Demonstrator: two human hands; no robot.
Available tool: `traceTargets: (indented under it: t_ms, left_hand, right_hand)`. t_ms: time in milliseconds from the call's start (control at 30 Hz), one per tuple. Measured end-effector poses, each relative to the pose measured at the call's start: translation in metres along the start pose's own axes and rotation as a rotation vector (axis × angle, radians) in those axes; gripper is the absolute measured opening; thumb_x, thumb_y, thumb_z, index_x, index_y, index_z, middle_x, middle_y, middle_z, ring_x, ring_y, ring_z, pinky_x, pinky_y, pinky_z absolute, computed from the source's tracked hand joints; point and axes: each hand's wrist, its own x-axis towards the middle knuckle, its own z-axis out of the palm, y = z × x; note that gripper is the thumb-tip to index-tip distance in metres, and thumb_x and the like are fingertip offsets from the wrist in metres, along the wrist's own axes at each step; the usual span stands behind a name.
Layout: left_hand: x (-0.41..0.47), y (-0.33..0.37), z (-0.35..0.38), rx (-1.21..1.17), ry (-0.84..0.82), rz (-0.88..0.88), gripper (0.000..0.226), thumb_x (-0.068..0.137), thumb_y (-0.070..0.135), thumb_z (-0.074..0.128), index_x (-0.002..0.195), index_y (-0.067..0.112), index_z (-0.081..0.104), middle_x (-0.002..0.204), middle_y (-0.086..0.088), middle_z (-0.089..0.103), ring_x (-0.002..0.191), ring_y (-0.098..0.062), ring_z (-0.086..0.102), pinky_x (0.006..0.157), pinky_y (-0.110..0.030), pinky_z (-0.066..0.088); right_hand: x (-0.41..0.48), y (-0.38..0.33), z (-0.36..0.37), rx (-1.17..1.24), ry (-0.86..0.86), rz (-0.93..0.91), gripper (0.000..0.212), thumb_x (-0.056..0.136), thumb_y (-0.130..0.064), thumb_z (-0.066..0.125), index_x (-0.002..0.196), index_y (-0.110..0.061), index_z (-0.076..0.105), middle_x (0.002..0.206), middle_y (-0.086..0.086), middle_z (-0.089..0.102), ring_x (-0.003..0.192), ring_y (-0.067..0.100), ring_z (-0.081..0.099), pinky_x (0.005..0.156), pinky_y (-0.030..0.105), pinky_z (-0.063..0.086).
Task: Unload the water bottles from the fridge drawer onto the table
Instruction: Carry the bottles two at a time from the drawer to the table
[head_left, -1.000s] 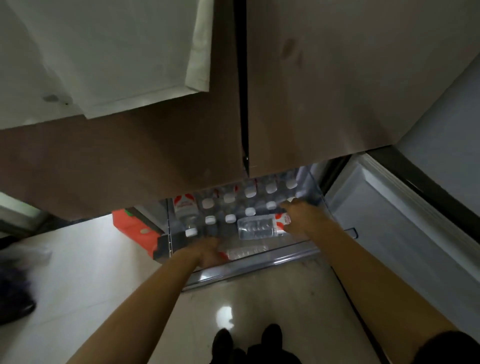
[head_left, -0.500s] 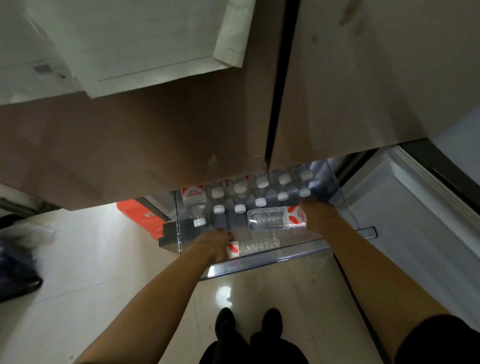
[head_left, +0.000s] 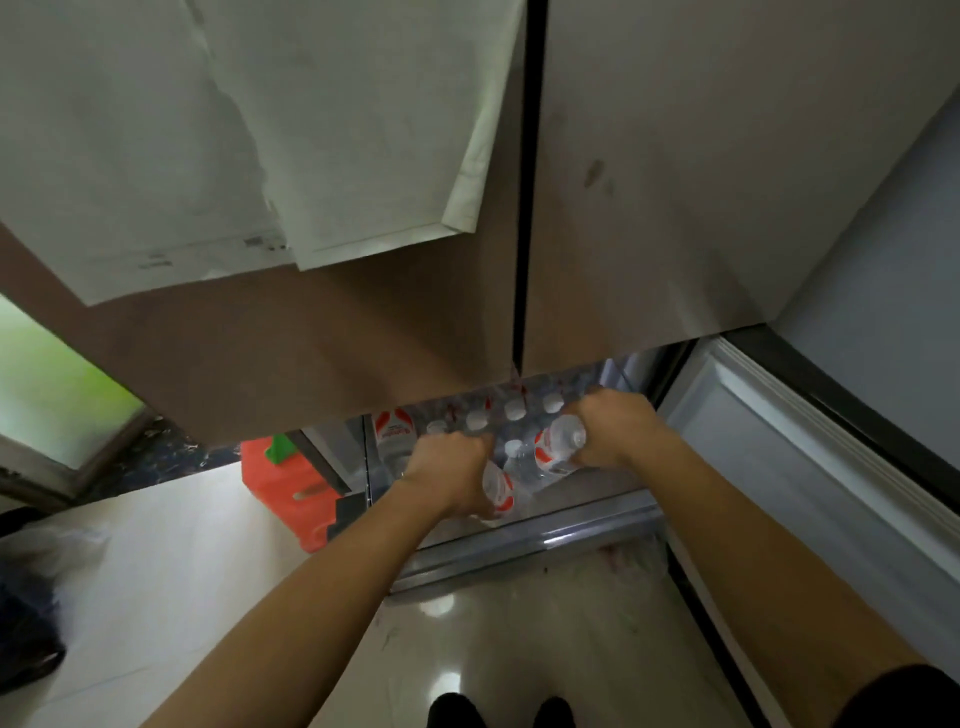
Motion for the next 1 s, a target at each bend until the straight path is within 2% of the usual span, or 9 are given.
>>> traceTargets:
  t_ms: [200, 300, 433, 500, 567, 633, 733, 867, 1000]
  left_hand:
    - [-0.005, -0.001, -0.008, -0.098, 0.069, -0.119, 0.077, 0.076, 0.053, 0.073, 0.138, 0.02, 0.04, 0.116, -0.011, 0.067, 0.105, -0.033, 0.065, 0.079, -0.036, 0.05]
    - [-0.007, -0.011, 0.005, -0.299, 0.147, -0.153, 0.078, 0.073, 0.049, 0.076, 0.137, 0.022, 0.04, 0.113, -0.009, 0.069, 0.101, -0.032, 0.066, 0.076, -0.034, 0.049]
    - [-0.008, -0.014, 0.034, -0.758, 0.379, -0.257, 0.085, 0.063, 0.041, 0.088, 0.134, 0.017, 0.047, 0.115, -0.01, 0.068, 0.101, -0.033, 0.066, 0.079, -0.038, 0.055]
    - [-0.005, -0.009, 0.049, -0.918, 0.418, -0.295, 0.078, 0.059, 0.043, 0.086, 0.125, 0.017, 0.054, 0.114, -0.007, 0.066, 0.105, -0.03, 0.063, 0.082, -0.038, 0.054]
    - [0.0, -0.004, 0.062, -0.936, 0.383, -0.273, 0.075, 0.06, 0.052, 0.081, 0.124, 0.023, 0.053, 0.118, -0.005, 0.062, 0.111, -0.028, 0.059, 0.087, -0.041, 0.054]
    - [0.001, 0.004, 0.067, -0.909, 0.303, -0.22, 0.076, 0.069, 0.046, 0.083, 0.132, 0.028, 0.045, 0.128, -0.006, 0.057, 0.115, -0.026, 0.057, 0.089, -0.038, 0.052]
    - [0.001, 0.013, 0.072, -0.935, 0.27, -0.19, 0.072, 0.077, 0.033, 0.082, 0.135, 0.031, 0.039, 0.131, -0.003, 0.06, 0.115, -0.023, 0.06, 0.085, -0.029, 0.048]
    - [-0.008, 0.013, 0.074, -0.976, 0.366, -0.237, 0.067, 0.08, 0.028, 0.081, 0.131, 0.039, 0.039, 0.123, 0.002, 0.066, 0.11, -0.019, 0.065, 0.086, -0.031, 0.055]
    - [-0.035, 0.006, 0.072, -1.035, 0.508, -0.288, 0.066, 0.079, 0.026, 0.082, 0.129, 0.044, 0.042, 0.126, 0.012, 0.064, 0.111, -0.007, 0.061, 0.092, -0.032, 0.055]
  right_hand:
    - [-0.007, -0.002, -0.009, 0.086, 0.007, 0.053, 0.048, 0.07, -0.05, 0.079, 0.106, -0.02, 0.068, 0.104, 0.005, 0.069, 0.091, 0.026, 0.066, 0.072, 0.032, 0.054]
    - [-0.013, 0.011, 0.006, 0.338, 0.035, 0.108, 0.058, 0.062, -0.048, 0.086, 0.109, -0.024, 0.062, 0.111, 0.004, 0.064, 0.096, 0.025, 0.062, 0.078, 0.035, 0.054]
    - [-0.021, 0.015, 0.036, 0.76, 0.175, 0.165, 0.089, 0.056, -0.041, 0.093, 0.134, -0.025, 0.052, 0.13, 0.006, 0.058, 0.117, 0.026, 0.057, 0.098, 0.045, 0.051]
    - [-0.024, 0.011, 0.053, 0.866, 0.139, 0.18, 0.082, 0.055, -0.045, 0.091, 0.125, -0.028, 0.052, 0.122, 0.001, 0.062, 0.11, 0.021, 0.061, 0.096, 0.045, 0.052]
    - [-0.03, 0.003, 0.059, 0.848, 0.087, 0.195, 0.078, 0.064, -0.039, 0.09, 0.129, -0.022, 0.049, 0.114, -0.004, 0.061, 0.106, 0.02, 0.062, 0.092, 0.035, 0.051]
    - [-0.033, -0.002, 0.065, 0.856, 0.088, 0.24, 0.076, 0.077, -0.03, 0.084, 0.138, -0.018, 0.041, 0.121, 0.002, 0.06, 0.117, 0.025, 0.059, 0.09, 0.027, 0.04]
    - [-0.037, -0.007, 0.065, 0.833, 0.123, 0.27, 0.072, 0.084, -0.031, 0.079, 0.143, -0.018, 0.039, 0.134, 0.008, 0.059, 0.126, 0.03, 0.055, 0.089, 0.028, 0.037]
    - [-0.046, -0.014, 0.067, 0.866, 0.181, 0.19, 0.072, 0.08, -0.031, 0.082, 0.141, -0.025, 0.044, 0.129, 0.003, 0.065, 0.121, 0.027, 0.06, 0.094, 0.035, 0.048]
    - [-0.046, -0.029, 0.059, 0.992, 0.208, 0.075, 0.079, 0.076, -0.034, 0.085, 0.141, -0.033, 0.04, 0.135, -0.003, 0.059, 0.119, 0.017, 0.055, 0.096, 0.029, 0.047]
